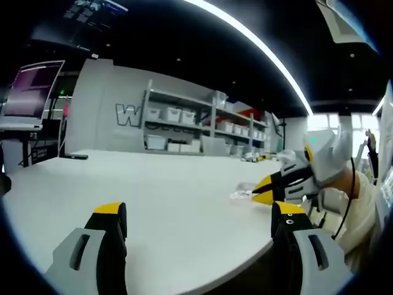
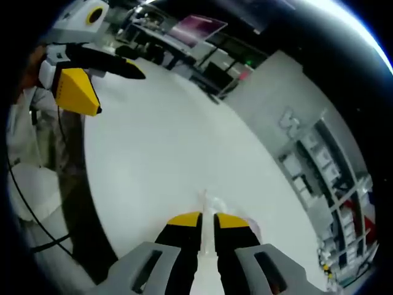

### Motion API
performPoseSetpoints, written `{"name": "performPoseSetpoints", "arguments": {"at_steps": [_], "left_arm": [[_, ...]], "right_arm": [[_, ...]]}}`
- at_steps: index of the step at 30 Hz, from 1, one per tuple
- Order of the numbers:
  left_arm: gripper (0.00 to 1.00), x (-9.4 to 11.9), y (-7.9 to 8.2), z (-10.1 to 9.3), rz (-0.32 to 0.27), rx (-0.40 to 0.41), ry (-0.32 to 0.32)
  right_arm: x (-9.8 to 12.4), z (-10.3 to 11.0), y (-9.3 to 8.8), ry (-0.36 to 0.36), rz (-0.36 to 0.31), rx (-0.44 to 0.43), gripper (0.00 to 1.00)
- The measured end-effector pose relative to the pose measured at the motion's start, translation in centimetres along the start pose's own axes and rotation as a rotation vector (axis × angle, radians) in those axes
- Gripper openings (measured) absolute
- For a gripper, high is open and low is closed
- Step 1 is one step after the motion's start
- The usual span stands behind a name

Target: Open the resealable bag by pulling the two sides of the seal apart until the entire bag opening is separated and visibly accessible.

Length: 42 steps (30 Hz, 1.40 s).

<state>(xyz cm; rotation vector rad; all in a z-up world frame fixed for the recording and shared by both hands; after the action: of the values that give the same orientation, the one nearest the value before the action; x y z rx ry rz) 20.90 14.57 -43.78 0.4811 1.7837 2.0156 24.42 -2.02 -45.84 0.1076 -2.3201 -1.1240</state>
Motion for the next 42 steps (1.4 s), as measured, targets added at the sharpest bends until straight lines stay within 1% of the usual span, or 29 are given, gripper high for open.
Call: {"name": "performPoseSetpoints", "arguments": {"at_steps": [6,10,16,22,28,32,34,42], "left_arm": [[0.97,0.1,0.0,0.0,0.001,0.002,-0.001],[0.97,0.1,0.0,0.1,-0.003,0.004,0.002],[0.97,0.1,0.0,0.2,-0.004,0.004,0.003],[0.97,0.1,-0.1,0.3,-0.005,0.007,0.005],[0.97,0.0,-0.1,0.2,-0.004,0.008,0.004],[0.97,0.0,-0.2,0.3,-0.001,0.008,0.006],[0.97,0.1,-0.1,0.4,-0.003,0.010,0.008],[0.97,0.0,-0.2,0.2,0.002,0.011,0.005]], "right_arm": [[-0.3,-0.4,-0.8,-0.009,0.031,-0.006,0.05],[-0.4,-0.3,-0.8,-0.009,0.030,-0.006,0.05],[-0.7,-0.4,-1.5,-0.007,0.053,-0.011,0.04],[-0.7,-0.7,-1.4,-0.012,0.048,-0.014,0.04],[-1.1,-0.5,-2.1,0.004,0.067,-0.045,0.02],[-1.1,-0.6,-2.1,0.000,0.065,-0.041,0.02],[-1.2,-0.6,-2.2,0.004,0.067,-0.047,0.00],[-1.2,-0.8,-2.5,0.001,0.068,-0.052,0.00]]}}
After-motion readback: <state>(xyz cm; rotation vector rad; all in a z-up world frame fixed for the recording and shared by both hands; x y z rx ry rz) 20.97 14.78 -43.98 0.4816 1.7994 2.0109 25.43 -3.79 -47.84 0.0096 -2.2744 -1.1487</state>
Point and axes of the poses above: the point that each gripper's makers call its tool centre point, and the gripper's own axes: x roughly backward along the fingers, z roughly to its left, y roughly out of its top, the point moved 2 cm from there along x, roughly backward along the fingers, and after that the axes turned 13 degrees about -x, right-handed, at the moved point
